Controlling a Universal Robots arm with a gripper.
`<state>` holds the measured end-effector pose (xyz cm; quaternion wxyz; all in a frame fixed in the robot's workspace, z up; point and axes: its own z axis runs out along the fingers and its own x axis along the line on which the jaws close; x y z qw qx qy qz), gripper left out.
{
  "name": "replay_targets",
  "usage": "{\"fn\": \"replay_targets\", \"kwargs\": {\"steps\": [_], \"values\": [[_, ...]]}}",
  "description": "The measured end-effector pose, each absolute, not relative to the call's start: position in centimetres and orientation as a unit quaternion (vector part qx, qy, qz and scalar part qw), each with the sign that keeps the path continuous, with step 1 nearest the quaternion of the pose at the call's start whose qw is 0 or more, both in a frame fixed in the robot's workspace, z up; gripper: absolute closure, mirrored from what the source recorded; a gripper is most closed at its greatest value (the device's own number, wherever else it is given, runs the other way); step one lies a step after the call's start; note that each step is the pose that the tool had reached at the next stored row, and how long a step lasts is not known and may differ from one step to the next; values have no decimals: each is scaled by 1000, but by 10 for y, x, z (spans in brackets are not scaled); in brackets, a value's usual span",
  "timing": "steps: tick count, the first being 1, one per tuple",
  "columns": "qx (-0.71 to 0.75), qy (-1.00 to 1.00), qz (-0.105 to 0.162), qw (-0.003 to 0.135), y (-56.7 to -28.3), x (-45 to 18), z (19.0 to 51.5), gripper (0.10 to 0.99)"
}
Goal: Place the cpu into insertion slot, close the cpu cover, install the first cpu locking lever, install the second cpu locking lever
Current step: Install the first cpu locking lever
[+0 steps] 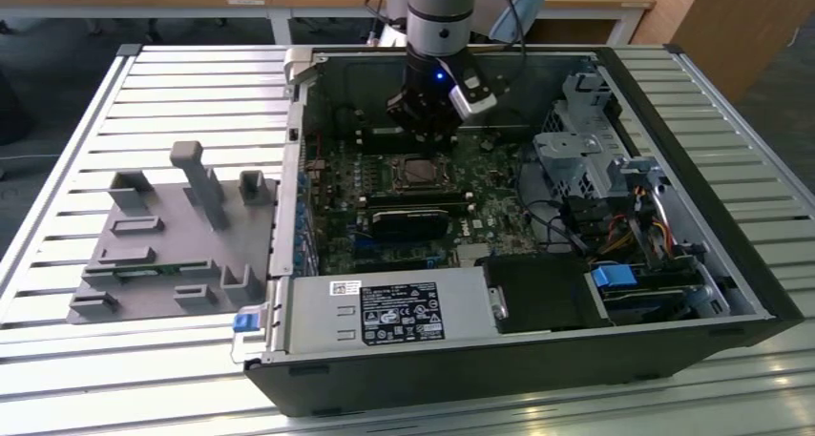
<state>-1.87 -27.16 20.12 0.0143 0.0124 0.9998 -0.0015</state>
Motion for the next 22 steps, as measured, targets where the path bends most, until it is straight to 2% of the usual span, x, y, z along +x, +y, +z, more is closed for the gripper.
{"fn": "replay_targets", "kwargs": {"steps": [14, 22], "values": [[12, 1000, -1, 14, -272, -18, 200, 980], [13, 1000, 8, 14, -275, -18, 199, 980]]}}
